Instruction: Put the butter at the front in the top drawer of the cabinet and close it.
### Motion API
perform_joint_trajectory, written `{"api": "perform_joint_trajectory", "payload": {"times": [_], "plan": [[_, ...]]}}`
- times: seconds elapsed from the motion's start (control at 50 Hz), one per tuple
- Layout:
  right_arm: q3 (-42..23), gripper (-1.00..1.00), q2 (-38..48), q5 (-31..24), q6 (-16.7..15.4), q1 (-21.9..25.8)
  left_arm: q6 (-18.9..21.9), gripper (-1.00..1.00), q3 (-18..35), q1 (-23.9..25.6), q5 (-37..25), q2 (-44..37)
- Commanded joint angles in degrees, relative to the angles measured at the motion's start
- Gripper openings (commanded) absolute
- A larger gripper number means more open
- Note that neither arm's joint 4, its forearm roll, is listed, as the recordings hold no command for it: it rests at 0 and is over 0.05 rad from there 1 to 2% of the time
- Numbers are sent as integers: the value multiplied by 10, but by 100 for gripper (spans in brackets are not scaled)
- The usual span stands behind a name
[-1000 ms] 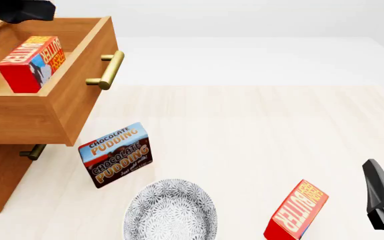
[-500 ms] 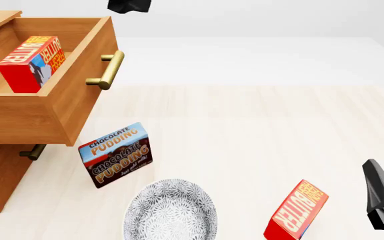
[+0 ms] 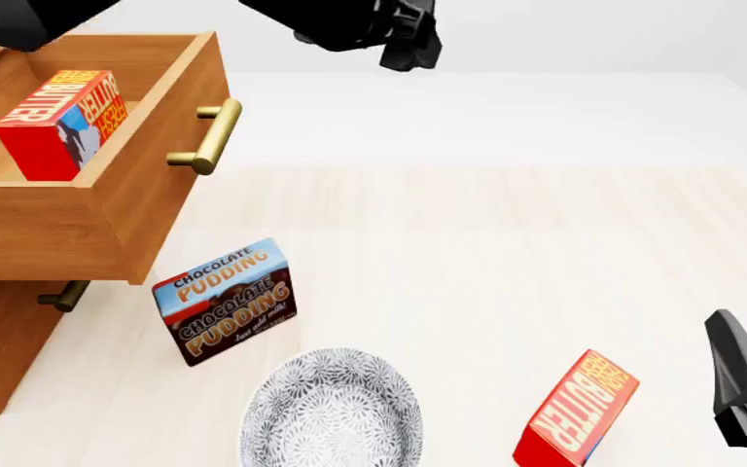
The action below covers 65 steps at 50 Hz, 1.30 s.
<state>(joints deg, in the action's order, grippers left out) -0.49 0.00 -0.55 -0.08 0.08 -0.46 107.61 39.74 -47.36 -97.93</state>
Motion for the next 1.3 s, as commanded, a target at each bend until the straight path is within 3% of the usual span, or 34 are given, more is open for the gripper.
{"api": "perform_joint_trajectory", "payload": {"times": [0.02, 0.18, 0.48, 0.74, 0.78, 1.3], "plan": [[1, 100, 1, 2, 0, 0, -37, 100, -5, 23, 34, -40], [1, 100, 1, 2, 0, 0, -76, 100, -62, 11, 84, -50], [1, 100, 1, 2, 0, 0, -112, 100, -127, -10, 136, -56], [1, 100, 1, 2, 0, 0, -123, 100, -149, -27, 152, -60], [1, 100, 1, 2, 0, 0, -130, 100, -173, -41, 164, -57], [1, 100, 1, 2, 0, 0, -142, 100, -252, -92, 202, -26]]}}
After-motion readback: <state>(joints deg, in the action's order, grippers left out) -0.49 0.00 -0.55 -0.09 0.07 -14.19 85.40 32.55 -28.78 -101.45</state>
